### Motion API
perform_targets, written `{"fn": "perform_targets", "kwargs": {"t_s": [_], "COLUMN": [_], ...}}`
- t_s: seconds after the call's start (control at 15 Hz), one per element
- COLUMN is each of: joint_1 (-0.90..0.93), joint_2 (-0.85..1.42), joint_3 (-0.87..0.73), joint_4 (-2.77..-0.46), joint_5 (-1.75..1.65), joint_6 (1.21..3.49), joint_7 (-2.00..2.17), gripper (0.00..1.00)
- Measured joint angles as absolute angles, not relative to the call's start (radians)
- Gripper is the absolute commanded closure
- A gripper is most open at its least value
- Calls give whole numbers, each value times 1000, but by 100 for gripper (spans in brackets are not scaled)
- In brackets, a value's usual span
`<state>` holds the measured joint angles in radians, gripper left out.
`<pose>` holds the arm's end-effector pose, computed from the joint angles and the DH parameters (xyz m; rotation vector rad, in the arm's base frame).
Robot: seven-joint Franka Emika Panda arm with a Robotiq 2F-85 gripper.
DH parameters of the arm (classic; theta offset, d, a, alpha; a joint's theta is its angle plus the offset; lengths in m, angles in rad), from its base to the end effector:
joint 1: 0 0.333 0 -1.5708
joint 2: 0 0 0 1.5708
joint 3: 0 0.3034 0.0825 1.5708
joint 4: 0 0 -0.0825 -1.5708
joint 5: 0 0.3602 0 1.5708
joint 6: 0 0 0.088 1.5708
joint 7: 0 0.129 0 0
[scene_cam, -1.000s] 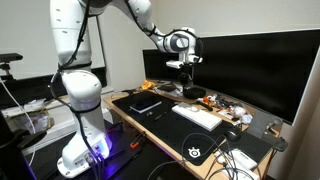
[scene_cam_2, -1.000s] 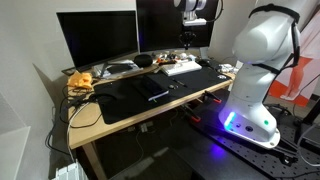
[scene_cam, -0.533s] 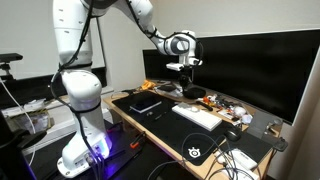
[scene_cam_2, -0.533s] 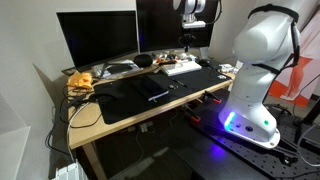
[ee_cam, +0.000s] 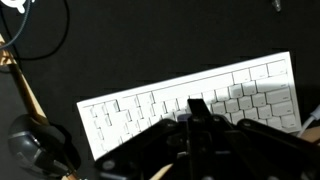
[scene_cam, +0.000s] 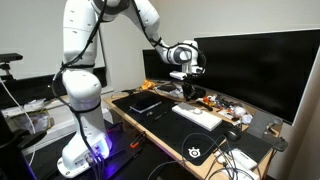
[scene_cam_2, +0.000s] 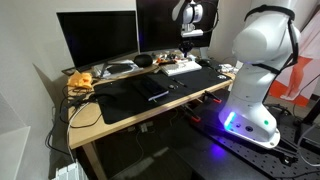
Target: Press two keys on the keyboard
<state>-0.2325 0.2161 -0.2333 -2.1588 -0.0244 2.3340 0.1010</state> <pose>0.4803 -0.2421 0.2801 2.9675 -0.8297 -0.0725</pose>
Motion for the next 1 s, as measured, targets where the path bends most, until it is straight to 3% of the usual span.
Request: {"fn": "perform_targets", "kwargs": {"t_s": [1.0], "joint_1": [-234], "joint_2": [416], "joint_3": [-232], "joint_4": [-2058], "joint_5": [-1], "joint_6": [2468], "joint_7": [105], "gripper": [100]}}
